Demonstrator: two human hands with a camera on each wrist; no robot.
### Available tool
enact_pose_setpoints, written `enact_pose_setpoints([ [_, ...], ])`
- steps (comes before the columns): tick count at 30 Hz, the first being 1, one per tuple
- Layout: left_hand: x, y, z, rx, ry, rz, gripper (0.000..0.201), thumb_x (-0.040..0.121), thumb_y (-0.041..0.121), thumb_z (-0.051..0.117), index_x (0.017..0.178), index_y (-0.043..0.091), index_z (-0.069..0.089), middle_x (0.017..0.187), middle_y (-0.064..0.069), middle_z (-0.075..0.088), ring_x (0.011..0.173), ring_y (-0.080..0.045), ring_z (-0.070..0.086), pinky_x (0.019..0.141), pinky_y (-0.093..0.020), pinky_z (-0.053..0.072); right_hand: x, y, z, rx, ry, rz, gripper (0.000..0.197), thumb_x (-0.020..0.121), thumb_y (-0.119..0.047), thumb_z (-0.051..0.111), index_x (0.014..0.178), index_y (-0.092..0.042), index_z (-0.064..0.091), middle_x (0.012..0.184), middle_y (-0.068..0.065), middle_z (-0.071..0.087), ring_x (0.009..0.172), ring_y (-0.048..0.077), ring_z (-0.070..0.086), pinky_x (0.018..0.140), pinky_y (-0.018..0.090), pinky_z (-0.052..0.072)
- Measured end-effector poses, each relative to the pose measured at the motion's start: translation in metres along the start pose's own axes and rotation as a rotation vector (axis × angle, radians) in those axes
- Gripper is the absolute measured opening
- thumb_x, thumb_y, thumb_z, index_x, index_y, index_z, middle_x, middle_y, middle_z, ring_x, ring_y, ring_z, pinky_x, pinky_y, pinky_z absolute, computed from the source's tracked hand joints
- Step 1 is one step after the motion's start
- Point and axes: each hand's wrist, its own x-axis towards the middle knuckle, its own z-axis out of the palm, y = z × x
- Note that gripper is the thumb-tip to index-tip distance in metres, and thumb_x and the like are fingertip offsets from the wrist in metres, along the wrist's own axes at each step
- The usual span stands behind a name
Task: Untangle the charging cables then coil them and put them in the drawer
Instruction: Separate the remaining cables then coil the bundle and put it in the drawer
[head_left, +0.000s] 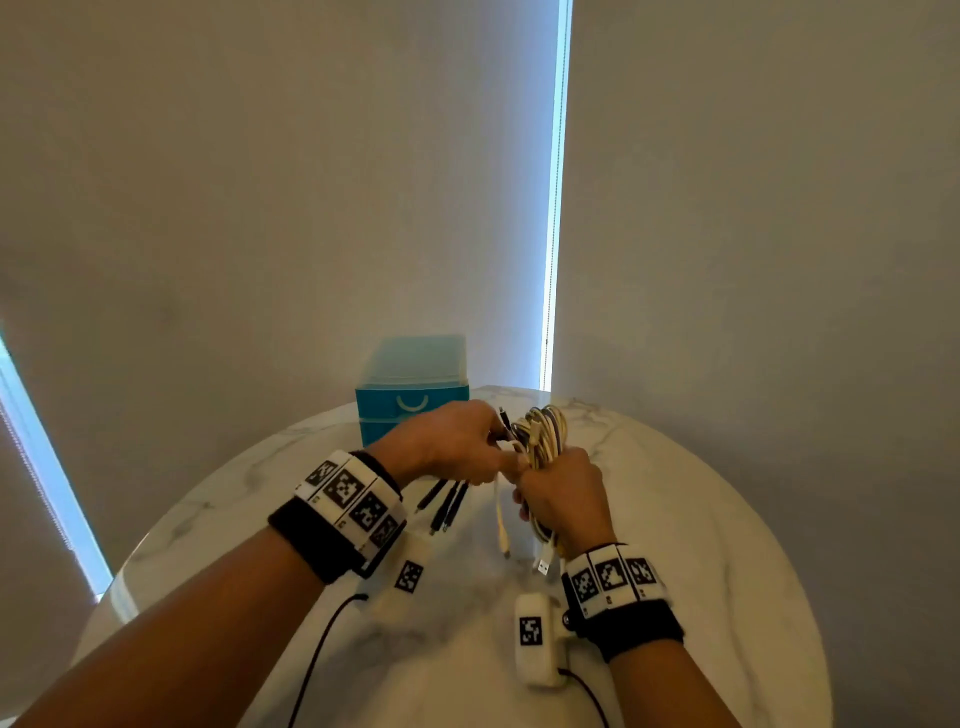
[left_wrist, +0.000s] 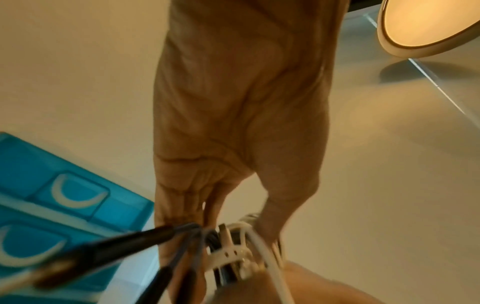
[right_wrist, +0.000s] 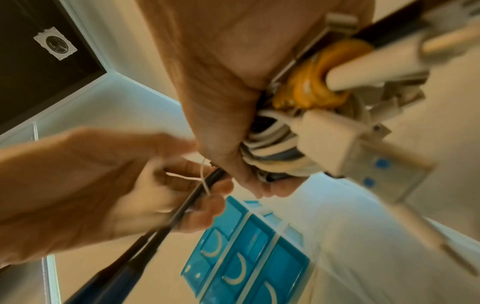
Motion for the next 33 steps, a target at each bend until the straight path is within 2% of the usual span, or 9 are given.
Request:
enact_pose_setpoints([
  [2,0.001,-0.01,-0.008,-0.015,0.03,0.031,0.028,0.104,0.034,0.069,0.129,0.022,0.074,0.092,0.011,0.074,0.08,-0.005,0.072,0.073,-0.02,0.054,0.002,0.0,-0.004,0.013,-0.015,0.023,0.02,0.08,-0.036,0.078,0.084,-0.016,0.076,0.065,0.001,0.078,0.061,0.021,0.078,0.07,0.046,0.068],
  [5,0.002,-0.023,-0.015,-0.025,0.167,0.06,0.023,0.101,0.028,0.073,0.123,0.025,0.08,0.09,0.016,0.071,0.08,-0.005,0.07,0.068,-0.014,0.047,0.001,0.0,-0.004,0.056,-0.081,0.012,0.018,0.082,-0.027,0.08,0.08,-0.01,0.078,0.066,0.007,0.077,0.061,0.023,0.077,0.075,0.049,0.068],
  [12,0.011,-0.027,0.014,-0.232,0.34,0.049,0.023,0.1,0.009,0.07,0.117,0.016,0.083,0.101,0.0,0.082,0.09,-0.007,0.072,0.086,-0.024,0.059,-0.004,-0.013,0.003,0.317,-0.207,0.089,0.036,0.087,-0.032,0.088,0.103,-0.001,0.076,0.074,0.012,0.076,0.053,0.017,0.069,0.054,0.029,0.059],
  [16,0.018,-0.024,0.02,-0.225,0.378,0.029,0.022,0.099,0.014,0.071,0.117,0.018,0.083,0.104,-0.001,0.083,0.09,-0.006,0.073,0.075,-0.012,0.052,0.001,-0.012,0.006,0.35,-0.222,0.125,0.033,0.096,-0.027,0.081,0.102,0.005,0.074,0.069,0.011,0.075,0.045,0.017,0.066,0.045,0.024,0.053],
  [19,0.018,-0.025,0.016,-0.208,0.378,0.024,0.021,0.1,0.017,0.071,0.117,0.018,0.083,0.103,-0.001,0.083,0.092,-0.01,0.075,0.083,-0.018,0.056,-0.001,-0.011,0.008,0.307,-0.263,0.072,0.025,0.099,-0.021,0.077,0.081,-0.005,0.069,0.065,0.006,0.071,0.042,0.006,0.063,0.047,0.018,0.053],
  [21,0.017,-0.025,0.016,-0.191,0.403,0.019,0.021,0.1,0.02,0.071,0.116,0.02,0.084,0.101,0.001,0.083,0.091,-0.01,0.074,0.083,-0.019,0.056,-0.004,-0.01,0.012,0.318,-0.234,-0.014,0.018,0.094,-0.021,0.082,0.084,-0.009,0.073,0.075,0.006,0.073,0.051,0.005,0.065,0.054,0.018,0.055],
  [24,0.018,-0.023,0.018,-0.237,0.403,0.013,0.019,0.101,0.025,0.071,0.113,0.025,0.085,0.097,0.004,0.083,0.089,-0.009,0.075,0.089,-0.03,0.061,-0.004,-0.007,0.011,0.366,-0.203,0.02,0.031,0.096,-0.033,0.081,0.092,-0.003,0.073,0.072,0.011,0.073,0.042,0.008,0.062,0.043,0.019,0.05],
  [28,0.02,-0.012,0.02,-0.274,0.329,0.026,0.02,0.103,0.025,0.068,0.108,0.023,0.087,0.093,0.003,0.083,0.09,-0.014,0.076,0.092,-0.038,0.063,0.003,-0.004,0.013,0.244,-0.071,-0.053,0.021,0.085,-0.043,0.088,0.085,-0.029,0.072,0.066,-0.006,0.074,0.063,0.009,0.07,0.066,0.029,0.054],
  [33,0.018,-0.006,0.017,-0.29,0.256,0.083,0.021,0.104,0.024,0.066,0.11,0.024,0.086,0.101,0.005,0.083,0.099,-0.012,0.075,0.101,-0.04,0.059,0.001,-0.004,0.006,0.36,-0.019,0.009,0.013,0.079,-0.028,0.089,0.086,-0.023,0.08,0.078,-0.002,0.08,0.086,0.023,0.077,0.076,0.036,0.059],
])
